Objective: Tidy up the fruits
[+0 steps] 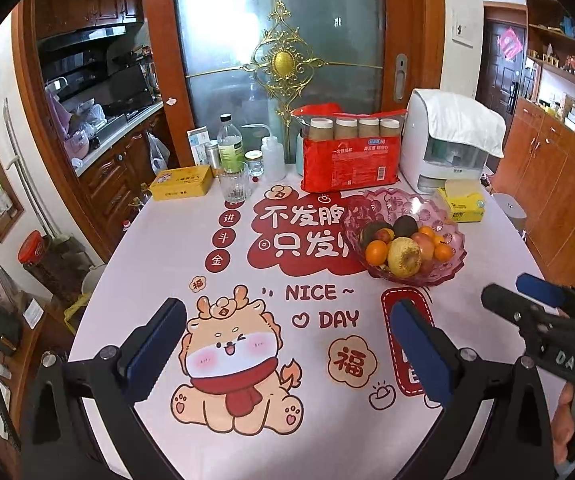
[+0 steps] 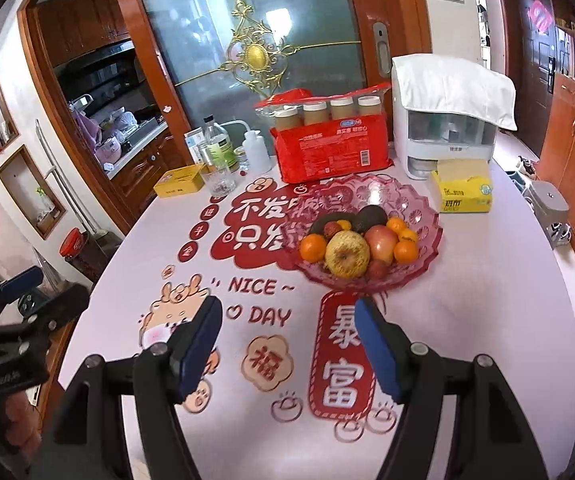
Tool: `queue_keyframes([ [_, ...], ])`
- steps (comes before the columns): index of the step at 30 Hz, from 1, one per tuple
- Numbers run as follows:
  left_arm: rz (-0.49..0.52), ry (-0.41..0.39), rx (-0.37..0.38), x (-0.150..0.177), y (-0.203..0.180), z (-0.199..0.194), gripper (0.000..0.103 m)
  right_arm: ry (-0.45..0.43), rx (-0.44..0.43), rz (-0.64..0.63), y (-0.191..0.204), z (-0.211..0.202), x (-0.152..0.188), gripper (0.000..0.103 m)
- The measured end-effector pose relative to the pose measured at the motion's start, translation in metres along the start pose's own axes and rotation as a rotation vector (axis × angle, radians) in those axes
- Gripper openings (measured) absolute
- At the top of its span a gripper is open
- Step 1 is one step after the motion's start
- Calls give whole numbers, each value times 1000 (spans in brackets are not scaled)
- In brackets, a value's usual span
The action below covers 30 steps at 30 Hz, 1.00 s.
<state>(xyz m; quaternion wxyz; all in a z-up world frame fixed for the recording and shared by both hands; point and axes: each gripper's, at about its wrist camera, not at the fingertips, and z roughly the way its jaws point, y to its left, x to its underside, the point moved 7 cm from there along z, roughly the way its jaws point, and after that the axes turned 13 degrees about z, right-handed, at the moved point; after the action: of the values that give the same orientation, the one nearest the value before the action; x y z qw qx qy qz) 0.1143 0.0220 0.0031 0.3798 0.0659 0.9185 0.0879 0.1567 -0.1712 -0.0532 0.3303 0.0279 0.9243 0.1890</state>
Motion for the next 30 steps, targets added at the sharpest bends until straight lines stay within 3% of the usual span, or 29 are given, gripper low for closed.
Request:
queue_keyframes([
  [5,-33,-2,-9,20,1,-7,102,-23,22,3,10,-16,16,69],
  [12,-46,56,-16,50,-10,1,102,-6,61,-6,17,-24,42,69],
  [30,13,69,89,52,-33,7,102,-4,102,25,10,-32,55,69],
])
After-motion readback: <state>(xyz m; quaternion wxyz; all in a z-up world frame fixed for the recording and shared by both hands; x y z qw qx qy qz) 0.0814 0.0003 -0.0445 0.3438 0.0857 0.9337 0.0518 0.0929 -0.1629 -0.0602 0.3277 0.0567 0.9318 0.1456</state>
